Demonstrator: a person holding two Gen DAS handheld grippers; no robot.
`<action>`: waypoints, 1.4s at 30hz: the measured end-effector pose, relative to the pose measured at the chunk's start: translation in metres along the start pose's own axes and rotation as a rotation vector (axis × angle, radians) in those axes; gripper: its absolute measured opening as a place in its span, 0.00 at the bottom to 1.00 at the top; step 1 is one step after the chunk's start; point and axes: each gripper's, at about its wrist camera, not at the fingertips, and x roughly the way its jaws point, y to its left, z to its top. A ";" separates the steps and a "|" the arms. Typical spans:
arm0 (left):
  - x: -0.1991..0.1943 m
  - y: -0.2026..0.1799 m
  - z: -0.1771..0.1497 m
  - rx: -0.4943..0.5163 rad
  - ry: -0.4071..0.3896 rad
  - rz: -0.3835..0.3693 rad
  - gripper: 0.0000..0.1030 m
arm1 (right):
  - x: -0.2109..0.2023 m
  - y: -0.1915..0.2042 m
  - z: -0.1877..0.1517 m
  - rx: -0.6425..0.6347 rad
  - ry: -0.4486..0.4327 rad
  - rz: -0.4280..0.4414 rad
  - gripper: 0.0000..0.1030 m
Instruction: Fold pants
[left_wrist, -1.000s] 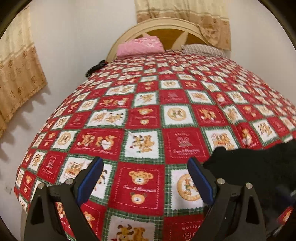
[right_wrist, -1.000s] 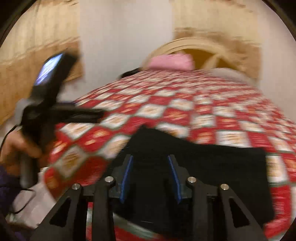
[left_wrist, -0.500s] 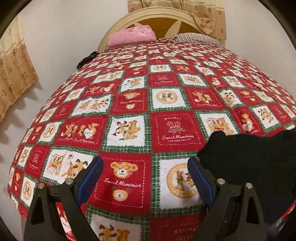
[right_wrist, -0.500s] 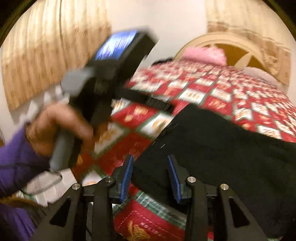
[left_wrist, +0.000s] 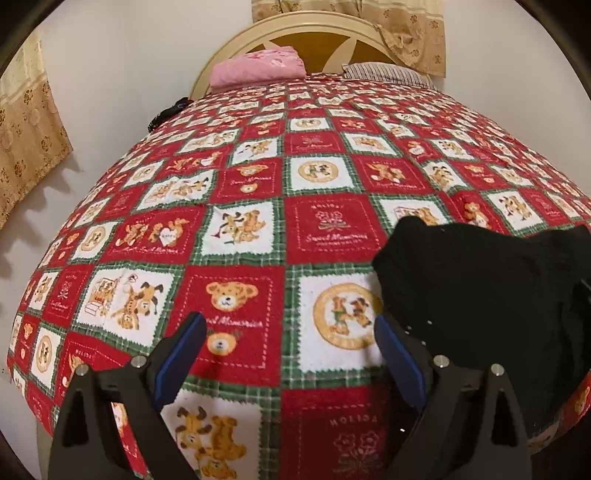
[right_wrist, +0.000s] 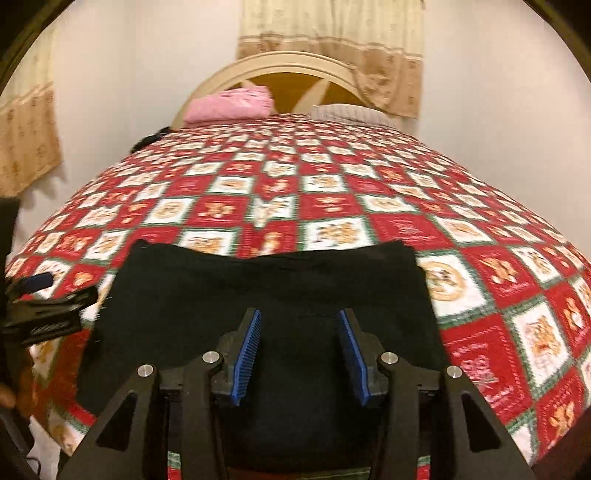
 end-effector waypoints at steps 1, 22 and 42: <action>-0.002 -0.002 0.000 0.002 -0.001 -0.007 0.92 | 0.001 -0.004 0.001 0.010 0.000 -0.005 0.44; -0.014 -0.044 -0.007 0.062 -0.013 -0.020 0.92 | -0.022 -0.095 -0.008 0.167 -0.016 -0.182 0.63; -0.023 -0.064 -0.008 0.094 -0.030 -0.001 0.92 | -0.025 -0.151 -0.024 0.278 0.002 -0.239 0.63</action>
